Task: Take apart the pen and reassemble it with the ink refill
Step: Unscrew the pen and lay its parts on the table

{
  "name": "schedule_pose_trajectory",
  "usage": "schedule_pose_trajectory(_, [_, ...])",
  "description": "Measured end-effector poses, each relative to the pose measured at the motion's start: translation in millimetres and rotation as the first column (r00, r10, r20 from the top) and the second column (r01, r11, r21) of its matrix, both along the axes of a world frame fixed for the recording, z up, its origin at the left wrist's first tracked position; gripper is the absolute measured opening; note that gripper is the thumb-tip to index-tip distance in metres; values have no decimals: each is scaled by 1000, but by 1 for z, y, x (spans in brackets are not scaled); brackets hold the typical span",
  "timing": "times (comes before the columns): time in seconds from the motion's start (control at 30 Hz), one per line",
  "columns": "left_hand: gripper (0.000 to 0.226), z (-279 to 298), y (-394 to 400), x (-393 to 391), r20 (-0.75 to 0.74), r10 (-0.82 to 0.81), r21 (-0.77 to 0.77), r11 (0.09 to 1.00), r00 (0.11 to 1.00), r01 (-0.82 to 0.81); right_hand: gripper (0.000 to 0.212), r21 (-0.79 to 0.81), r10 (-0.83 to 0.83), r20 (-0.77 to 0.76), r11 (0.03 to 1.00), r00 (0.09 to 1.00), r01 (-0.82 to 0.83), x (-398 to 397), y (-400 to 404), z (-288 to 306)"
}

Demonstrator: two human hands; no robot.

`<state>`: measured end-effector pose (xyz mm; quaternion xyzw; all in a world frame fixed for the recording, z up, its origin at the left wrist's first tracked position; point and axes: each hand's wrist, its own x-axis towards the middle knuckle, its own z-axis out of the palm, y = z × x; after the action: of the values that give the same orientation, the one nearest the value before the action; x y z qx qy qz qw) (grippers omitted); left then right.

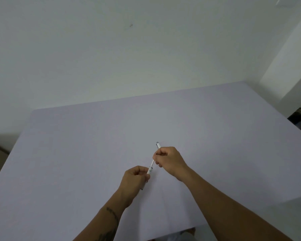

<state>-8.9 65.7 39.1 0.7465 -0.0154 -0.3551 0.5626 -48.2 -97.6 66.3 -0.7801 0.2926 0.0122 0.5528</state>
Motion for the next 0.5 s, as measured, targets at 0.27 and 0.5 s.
schedule_pose_trajectory(0.27, [14,1,5,2,3,23,-1,1000,1000,-23,7,93,122,-47,989,991,-117,3,-1,-2])
schedule_pose_trajectory(0.5, [11,-7,22,8,-65,129,5,992,990,-129,29,-139,39,-245,987,969,-75,10,-24,-31])
